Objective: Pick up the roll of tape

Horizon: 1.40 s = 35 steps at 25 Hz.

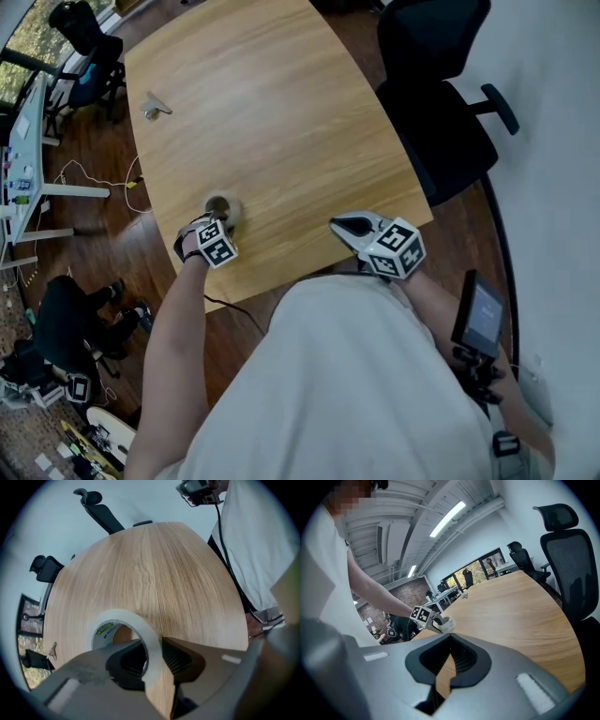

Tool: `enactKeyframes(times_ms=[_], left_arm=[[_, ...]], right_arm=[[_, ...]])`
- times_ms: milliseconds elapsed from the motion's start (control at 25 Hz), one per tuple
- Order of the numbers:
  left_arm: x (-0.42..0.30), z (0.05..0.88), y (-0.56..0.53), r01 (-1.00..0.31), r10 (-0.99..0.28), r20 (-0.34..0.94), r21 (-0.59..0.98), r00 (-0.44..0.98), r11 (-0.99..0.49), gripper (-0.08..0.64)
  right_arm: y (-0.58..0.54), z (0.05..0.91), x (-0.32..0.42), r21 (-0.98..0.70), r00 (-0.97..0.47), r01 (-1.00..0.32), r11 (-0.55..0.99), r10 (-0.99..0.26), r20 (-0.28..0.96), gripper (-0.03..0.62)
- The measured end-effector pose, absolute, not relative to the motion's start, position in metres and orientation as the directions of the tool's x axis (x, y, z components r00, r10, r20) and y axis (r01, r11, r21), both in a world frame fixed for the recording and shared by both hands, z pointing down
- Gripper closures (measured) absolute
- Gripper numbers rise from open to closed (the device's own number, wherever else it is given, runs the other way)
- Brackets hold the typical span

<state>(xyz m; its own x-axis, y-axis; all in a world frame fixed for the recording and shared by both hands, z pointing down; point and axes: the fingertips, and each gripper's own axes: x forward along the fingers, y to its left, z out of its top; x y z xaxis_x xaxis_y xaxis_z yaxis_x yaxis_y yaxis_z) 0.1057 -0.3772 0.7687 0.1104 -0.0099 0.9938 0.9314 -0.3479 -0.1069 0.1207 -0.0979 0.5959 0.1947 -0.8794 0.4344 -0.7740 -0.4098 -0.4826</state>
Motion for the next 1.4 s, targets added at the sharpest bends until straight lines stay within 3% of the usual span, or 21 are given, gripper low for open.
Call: enactKeyframes(times_ms=[360,720,920,1120,1400], left_arm=[[0.089,0.748,-0.355,0.823,0.109,0.981,-0.073,0.161,-0.563,0.453],[0.079,0.698,-0.271,0.595,0.247,0.896,-0.023,0.368,-0.803,0.453],[0.082,0.667,-0.213,0.471,0.303,0.810,0.037,0.503,-0.881,0.453],[0.089,0.631,-0.169,0.288,0.359,0.642,0.217,0.678,-0.933,0.449],[0.096,0.602,-0.123,0.226,0.361,0.458,0.323,0.812,-0.919,0.448]], right_arm=[[-0.093,0.604,0.112,-0.499,0.182,-0.768,-0.401,-0.884,0.430,0.584],[-0.088,0.594,0.126,-0.508,0.108,-0.804,-0.308,-0.916,0.385,0.584],[-0.075,0.595,0.137,-0.512,0.059,-0.818,-0.262,-0.924,0.378,0.584],[-0.070,0.599,0.143,-0.516,-0.013,-0.835,-0.192,-0.930,0.368,0.584],[-0.061,0.578,0.153,-0.452,-0.076,-0.889,-0.075,-0.948,0.308,0.584]])
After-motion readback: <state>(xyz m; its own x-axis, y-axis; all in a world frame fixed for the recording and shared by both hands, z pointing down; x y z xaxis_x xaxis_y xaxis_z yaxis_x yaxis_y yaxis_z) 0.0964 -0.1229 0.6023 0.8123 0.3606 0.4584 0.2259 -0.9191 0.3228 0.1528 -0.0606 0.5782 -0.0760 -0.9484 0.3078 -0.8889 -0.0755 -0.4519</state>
